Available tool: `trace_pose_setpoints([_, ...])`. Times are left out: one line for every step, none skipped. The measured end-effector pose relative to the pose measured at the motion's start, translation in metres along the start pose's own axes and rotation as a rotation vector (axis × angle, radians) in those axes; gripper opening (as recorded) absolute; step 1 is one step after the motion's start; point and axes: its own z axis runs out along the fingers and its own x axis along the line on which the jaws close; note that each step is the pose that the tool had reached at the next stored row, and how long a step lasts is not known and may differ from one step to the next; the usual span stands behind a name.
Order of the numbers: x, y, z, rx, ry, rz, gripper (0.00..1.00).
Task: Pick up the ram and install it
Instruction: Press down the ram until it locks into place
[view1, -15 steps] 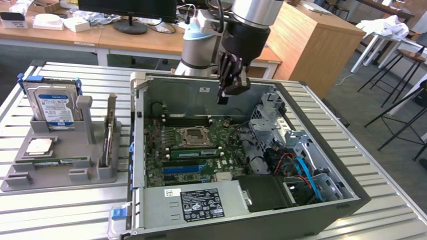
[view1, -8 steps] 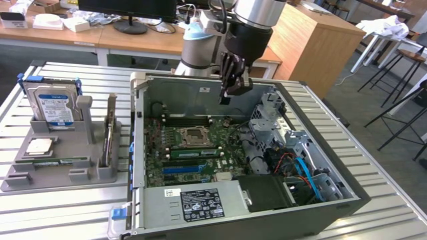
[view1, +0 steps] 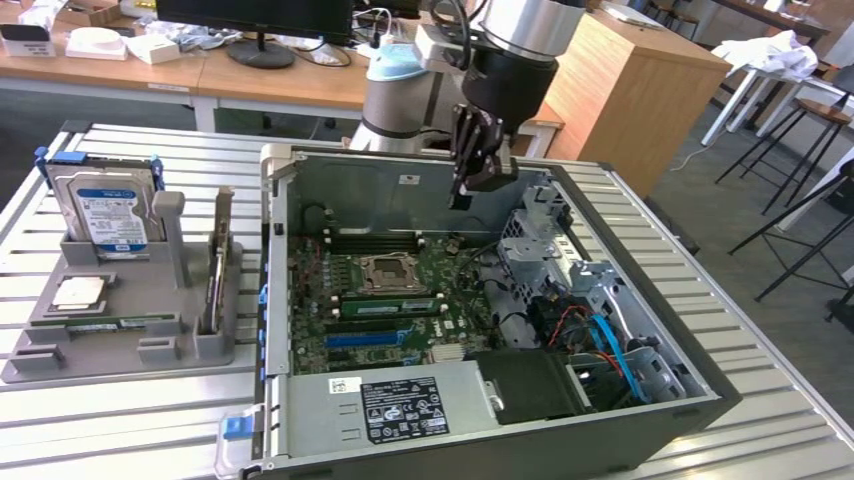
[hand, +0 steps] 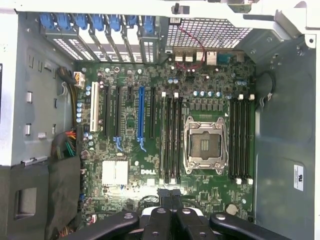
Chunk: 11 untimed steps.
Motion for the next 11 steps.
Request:
trace_pose_setpoints([0.000, -0.0012, 0.0000, 0.0000, 0.0000, 0.000, 0.10])
trace_pose_setpoints([0.000, -0.0027, 0.0000, 0.0000, -0.0001, 0.000, 0.10])
trace_pose_setpoints([0.000, -0.0044, -0.0001, 0.0000, -0.0001, -0.001, 0.10])
trace_pose_setpoints([0.000, -0.0064, -0.0002, 0.0000, -0.0002, -0.001, 0.10])
trace_pose_setpoints([0.000, -0.0084, -0.0002, 0.0000, -0.0004, -0.001, 0.10])
trace_pose_setpoints([0.000, -0.0103, -0.0003, 0.0000, -0.0005, -0.002, 0.10])
trace_pose_setpoints([0.000, -0.0122, -0.0004, 0.0001, -0.0006, -0.002, 0.10])
trace_pose_setpoints([0.000, -0.0141, -0.0004, 0.0000, -0.0006, -0.003, 0.10])
trace_pose_setpoints([0.000, -0.0157, -0.0005, 0.0000, -0.0006, -0.004, 0.10])
trace_pose_setpoints([0.000, -0.0165, -0.0006, -0.0001, -0.0007, -0.004, 0.10])
trace_pose_setpoints([0.000, -0.0165, -0.0005, 0.0000, -0.0007, -0.004, 0.10])
